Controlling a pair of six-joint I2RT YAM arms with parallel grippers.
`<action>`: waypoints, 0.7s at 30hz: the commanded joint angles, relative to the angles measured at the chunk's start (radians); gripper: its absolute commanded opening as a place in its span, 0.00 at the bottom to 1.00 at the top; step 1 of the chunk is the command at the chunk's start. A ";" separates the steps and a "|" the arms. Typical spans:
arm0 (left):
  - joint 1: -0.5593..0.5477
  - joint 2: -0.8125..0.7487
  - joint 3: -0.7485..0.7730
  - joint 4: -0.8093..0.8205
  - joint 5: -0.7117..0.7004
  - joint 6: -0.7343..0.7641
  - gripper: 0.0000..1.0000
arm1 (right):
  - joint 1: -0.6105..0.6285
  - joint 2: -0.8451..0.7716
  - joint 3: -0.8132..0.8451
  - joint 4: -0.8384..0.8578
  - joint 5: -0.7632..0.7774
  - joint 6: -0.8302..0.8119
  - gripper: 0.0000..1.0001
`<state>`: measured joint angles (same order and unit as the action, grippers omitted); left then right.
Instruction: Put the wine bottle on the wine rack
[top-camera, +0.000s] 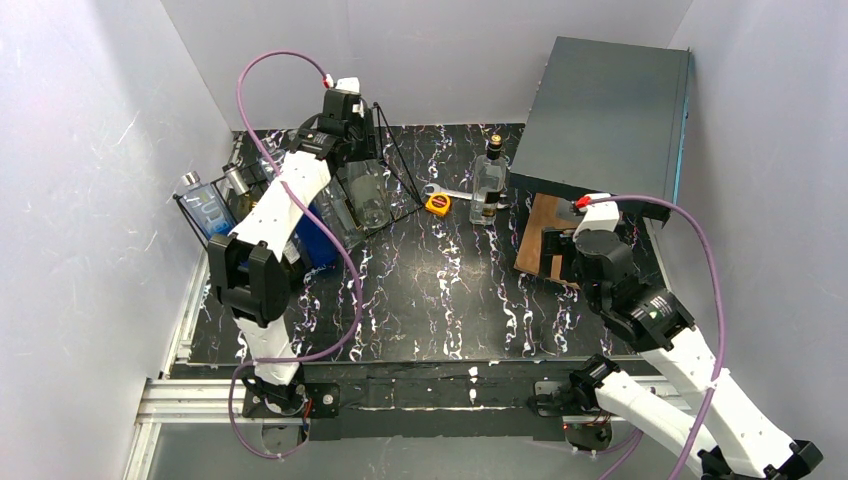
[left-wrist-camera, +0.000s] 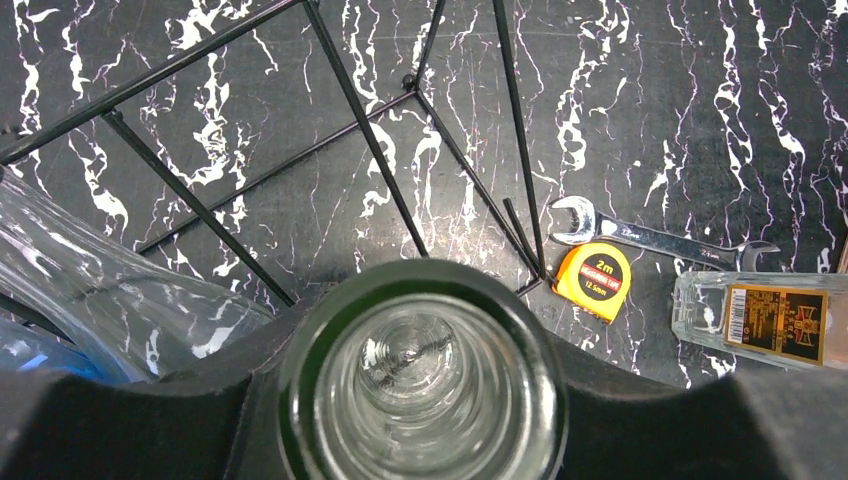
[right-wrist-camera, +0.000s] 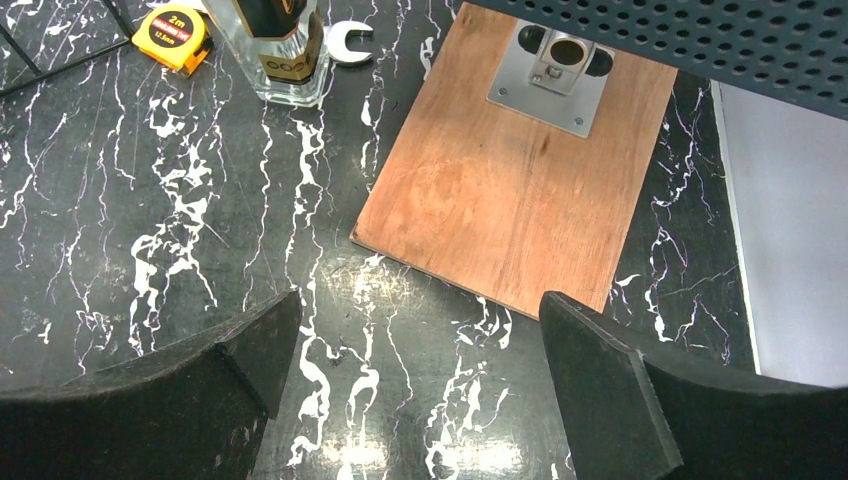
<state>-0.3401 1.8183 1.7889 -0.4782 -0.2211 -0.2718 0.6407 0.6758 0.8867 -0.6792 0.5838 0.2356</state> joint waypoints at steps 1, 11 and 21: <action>0.018 -0.019 0.087 0.041 -0.043 -0.043 0.00 | -0.007 0.009 0.007 0.038 0.000 -0.008 0.98; 0.044 0.087 0.213 -0.115 -0.094 -0.113 0.00 | -0.012 0.019 0.007 0.041 -0.005 -0.010 0.98; 0.056 0.178 0.299 -0.204 -0.118 -0.116 0.00 | -0.014 0.023 0.006 0.041 -0.006 -0.010 0.98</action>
<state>-0.3012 2.0075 2.0159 -0.6720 -0.2562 -0.4007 0.6342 0.6956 0.8867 -0.6785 0.5728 0.2321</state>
